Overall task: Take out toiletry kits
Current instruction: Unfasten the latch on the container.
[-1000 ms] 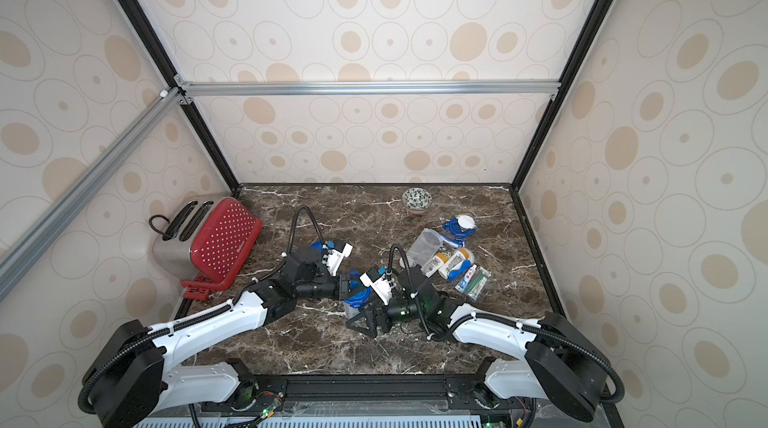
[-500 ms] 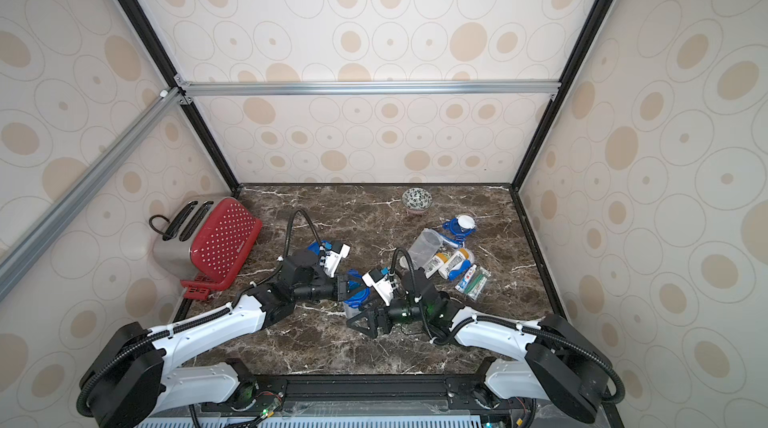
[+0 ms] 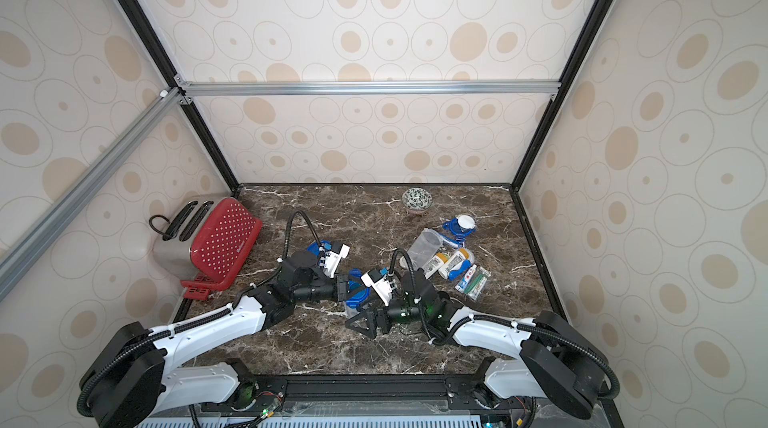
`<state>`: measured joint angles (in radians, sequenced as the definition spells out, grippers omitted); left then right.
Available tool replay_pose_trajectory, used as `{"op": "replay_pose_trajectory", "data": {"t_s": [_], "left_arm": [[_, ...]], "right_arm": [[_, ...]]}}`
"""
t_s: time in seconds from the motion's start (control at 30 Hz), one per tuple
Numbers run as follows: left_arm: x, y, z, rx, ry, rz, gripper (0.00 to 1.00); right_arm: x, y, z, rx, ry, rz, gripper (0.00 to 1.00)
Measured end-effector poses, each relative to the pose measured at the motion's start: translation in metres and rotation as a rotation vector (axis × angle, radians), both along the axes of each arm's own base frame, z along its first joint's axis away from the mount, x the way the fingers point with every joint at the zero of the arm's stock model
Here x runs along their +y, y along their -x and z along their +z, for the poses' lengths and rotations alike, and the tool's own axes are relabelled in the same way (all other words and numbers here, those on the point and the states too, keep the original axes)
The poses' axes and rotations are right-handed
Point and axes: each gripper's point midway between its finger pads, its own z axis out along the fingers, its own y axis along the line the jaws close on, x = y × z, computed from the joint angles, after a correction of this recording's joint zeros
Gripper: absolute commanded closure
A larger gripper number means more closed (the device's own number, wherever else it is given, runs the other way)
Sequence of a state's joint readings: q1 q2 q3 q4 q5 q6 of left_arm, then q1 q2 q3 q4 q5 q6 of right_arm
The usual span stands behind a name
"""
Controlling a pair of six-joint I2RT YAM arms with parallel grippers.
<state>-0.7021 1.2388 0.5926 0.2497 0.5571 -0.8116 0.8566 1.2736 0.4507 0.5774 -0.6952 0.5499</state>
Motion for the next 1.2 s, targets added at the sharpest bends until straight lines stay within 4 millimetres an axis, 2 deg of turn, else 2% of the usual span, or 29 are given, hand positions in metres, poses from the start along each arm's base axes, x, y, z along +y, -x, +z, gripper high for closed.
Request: {"op": "replay_pose_trajectory", "data": {"t_s": [0.13,0.5,0.6,0.67,0.77,0.87,1.0,1.1,1.2], "left_arm": [[0.000,0.000,-0.001,0.001,-0.001,0.001,1.00],[0.004,0.003,0.003,0.012,-0.023,0.005,0.99],[0.009,0.005,0.006,0.030,-0.068,0.009,0.89],[0.011,0.005,0.010,0.039,-0.097,0.008,0.76],[0.013,0.003,0.024,0.029,-0.136,0.007,0.63],[0.016,0.002,0.039,0.009,-0.165,0.009,0.54],[0.027,0.003,0.065,-0.051,-0.194,0.031,0.39],[0.044,0.004,0.080,-0.104,-0.230,0.080,0.32],[0.058,0.005,0.081,-0.120,-0.262,0.122,0.28]], "right_arm": [[0.004,0.009,0.014,-0.012,-0.058,0.053,0.12],[0.005,0.024,0.019,-0.033,-0.030,0.153,0.09],[0.002,0.030,0.028,-0.085,-0.020,0.193,0.08],[0.000,0.032,0.031,-0.115,-0.010,0.205,0.08],[-0.005,0.034,0.030,-0.135,0.011,0.209,0.08],[-0.009,0.034,0.021,-0.133,0.053,0.200,0.08],[-0.017,0.030,0.018,-0.140,0.092,0.157,0.08],[-0.024,0.025,0.025,-0.163,0.102,0.110,0.08],[-0.029,0.018,0.031,-0.184,0.117,0.059,0.08]]}}
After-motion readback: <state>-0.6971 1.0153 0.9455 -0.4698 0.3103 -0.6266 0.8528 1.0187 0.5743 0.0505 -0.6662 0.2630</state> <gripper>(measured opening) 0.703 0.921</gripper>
